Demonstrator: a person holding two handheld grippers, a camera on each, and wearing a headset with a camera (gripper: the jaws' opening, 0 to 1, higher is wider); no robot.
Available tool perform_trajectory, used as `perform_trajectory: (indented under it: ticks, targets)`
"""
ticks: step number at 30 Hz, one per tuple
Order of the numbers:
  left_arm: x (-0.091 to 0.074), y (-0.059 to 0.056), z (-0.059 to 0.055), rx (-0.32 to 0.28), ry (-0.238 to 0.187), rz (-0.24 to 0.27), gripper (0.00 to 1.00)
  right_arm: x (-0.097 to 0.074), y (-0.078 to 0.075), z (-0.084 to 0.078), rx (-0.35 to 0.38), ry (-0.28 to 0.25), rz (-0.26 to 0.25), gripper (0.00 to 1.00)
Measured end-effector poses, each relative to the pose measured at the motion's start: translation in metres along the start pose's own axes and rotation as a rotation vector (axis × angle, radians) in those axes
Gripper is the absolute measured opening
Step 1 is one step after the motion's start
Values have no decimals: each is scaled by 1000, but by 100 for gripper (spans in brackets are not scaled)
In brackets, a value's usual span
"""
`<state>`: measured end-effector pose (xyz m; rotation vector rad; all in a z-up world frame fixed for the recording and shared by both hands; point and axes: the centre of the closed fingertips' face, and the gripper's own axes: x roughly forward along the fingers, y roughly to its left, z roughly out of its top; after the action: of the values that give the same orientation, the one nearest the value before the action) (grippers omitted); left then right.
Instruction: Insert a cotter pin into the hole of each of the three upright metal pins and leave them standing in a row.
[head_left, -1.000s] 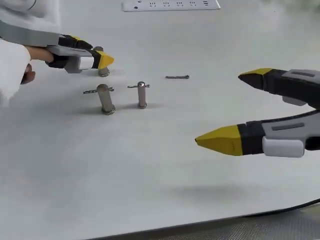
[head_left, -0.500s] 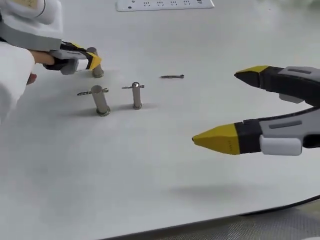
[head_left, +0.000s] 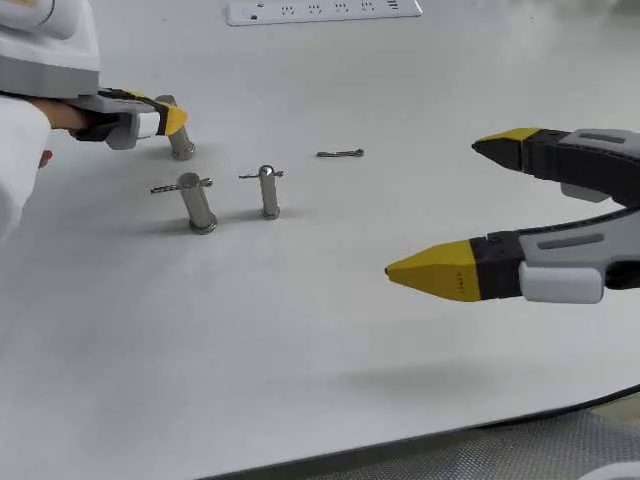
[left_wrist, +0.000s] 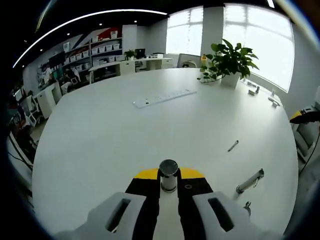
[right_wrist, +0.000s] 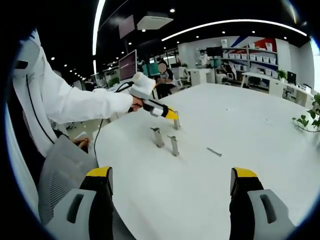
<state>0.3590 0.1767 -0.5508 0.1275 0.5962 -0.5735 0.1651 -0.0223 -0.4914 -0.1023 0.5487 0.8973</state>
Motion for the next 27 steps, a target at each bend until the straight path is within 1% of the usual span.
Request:
perform_trajectory:
  ticks: [2,5,6,7,8,10,11,14,15,16,17,18,20,21,22,23,24,27]
  targets:
    - [-6,6,6,-15,-14,-2,9,0,-2,0,1,0,-12,97]
    - [-20,10,23,-1,-50,-11,9,-3,-4,-1,-2,0,-20,97]
    - [-28,9,29,1,-61,-17,9,-3,-4,0,-1,-2,-18,97]
    - [-32,8,32,-3,-72,-26,9,-4,-3,0,0,-3,-16,97]
    - [-40,3,36,2,-76,-46,9,-4,-3,0,-1,-4,-16,97]
    - [-49,-4,40,26,-90,-62,9,-4,-2,-2,-4,-1,-14,97]
    - [-56,-9,43,58,-95,-77,9,-5,-2,-2,-4,-1,-14,97]
    - [-71,-26,49,98,-107,-113,9,-5,0,-3,-2,-1,-9,96]
    - [-77,-35,53,127,-121,-138,9,-6,0,-4,-4,0,-6,96]
    - [-82,-41,56,154,-130,-156,9,-6,1,-4,-5,2,-4,96]
    - [-86,-47,58,167,-136,-171,9,-6,1,-5,-5,2,-3,96]
    - [-91,-56,61,188,-144,-195,9,-6,1,-6,-5,3,-2,96]
    - [-99,-71,65,215,-146,-225,9,-7,2,-7,-5,6,0,96]
    - [-101,-76,66,227,-147,-233,9,-8,2,-7,-5,7,0,96]
    - [-105,-86,68,261,-147,-257,9,-8,1,-8,-5,9,1,96]
    - [-107,-92,69,271,-149,-269,9,-8,2,-9,-5,10,1,96]
    - [-111,-101,70,269,-155,-286,9,-9,1,-10,-5,12,0,96]
    - [-116,-119,70,284,-164,-328,9,-10,1,-11,-2,13,-2,96]
